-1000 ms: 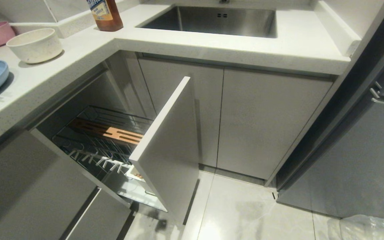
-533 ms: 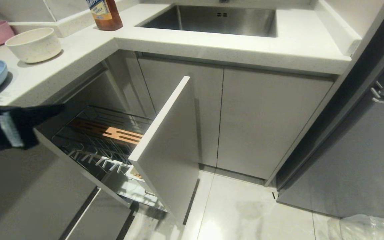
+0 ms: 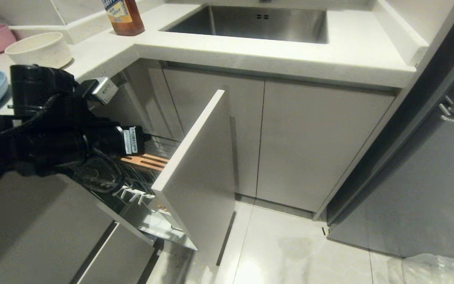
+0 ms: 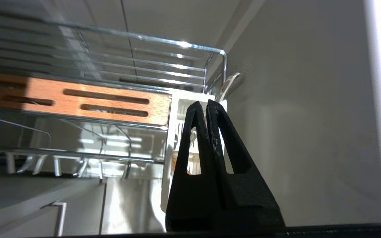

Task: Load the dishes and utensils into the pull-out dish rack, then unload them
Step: Open the cupboard

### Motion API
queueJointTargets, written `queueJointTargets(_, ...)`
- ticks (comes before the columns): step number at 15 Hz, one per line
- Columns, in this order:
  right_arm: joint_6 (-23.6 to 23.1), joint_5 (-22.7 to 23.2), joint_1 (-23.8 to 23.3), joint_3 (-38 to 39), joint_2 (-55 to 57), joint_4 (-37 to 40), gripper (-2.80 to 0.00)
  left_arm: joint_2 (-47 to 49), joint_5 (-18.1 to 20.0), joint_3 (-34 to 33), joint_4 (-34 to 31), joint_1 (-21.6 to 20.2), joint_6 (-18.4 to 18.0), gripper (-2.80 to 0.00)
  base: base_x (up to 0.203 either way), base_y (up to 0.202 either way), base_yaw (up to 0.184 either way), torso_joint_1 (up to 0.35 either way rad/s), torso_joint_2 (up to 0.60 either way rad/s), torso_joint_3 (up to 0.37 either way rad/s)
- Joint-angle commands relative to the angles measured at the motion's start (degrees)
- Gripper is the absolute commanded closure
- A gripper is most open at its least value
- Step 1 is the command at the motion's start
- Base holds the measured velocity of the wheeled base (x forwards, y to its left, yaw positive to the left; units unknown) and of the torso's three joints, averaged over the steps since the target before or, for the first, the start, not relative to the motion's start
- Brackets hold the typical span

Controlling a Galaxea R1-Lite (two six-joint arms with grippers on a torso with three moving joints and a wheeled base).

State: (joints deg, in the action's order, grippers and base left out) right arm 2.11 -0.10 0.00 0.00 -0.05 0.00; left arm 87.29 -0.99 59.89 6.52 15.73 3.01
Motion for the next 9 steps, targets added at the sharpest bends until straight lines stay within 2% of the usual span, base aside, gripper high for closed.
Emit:
queueJointTargets(1, 0.0, 0.01, 0.0, 0.0, 0.05, 0.0, 0.0, 2.92, 0.12, 0.24, -0.03, 0.52, 0.18, 0.0, 0.0, 0.0, 0.0, 0.0, 0.0, 0.0)
queueJointTargets(9, 0.0, 0.01, 0.0, 0.0, 0.05, 0.0, 0.0, 2.69, 0.55, -0.13, 1.54, 6.94, 7.52, 0.0, 0.0, 0.0, 0.0, 0.0, 0.0, 0.0)
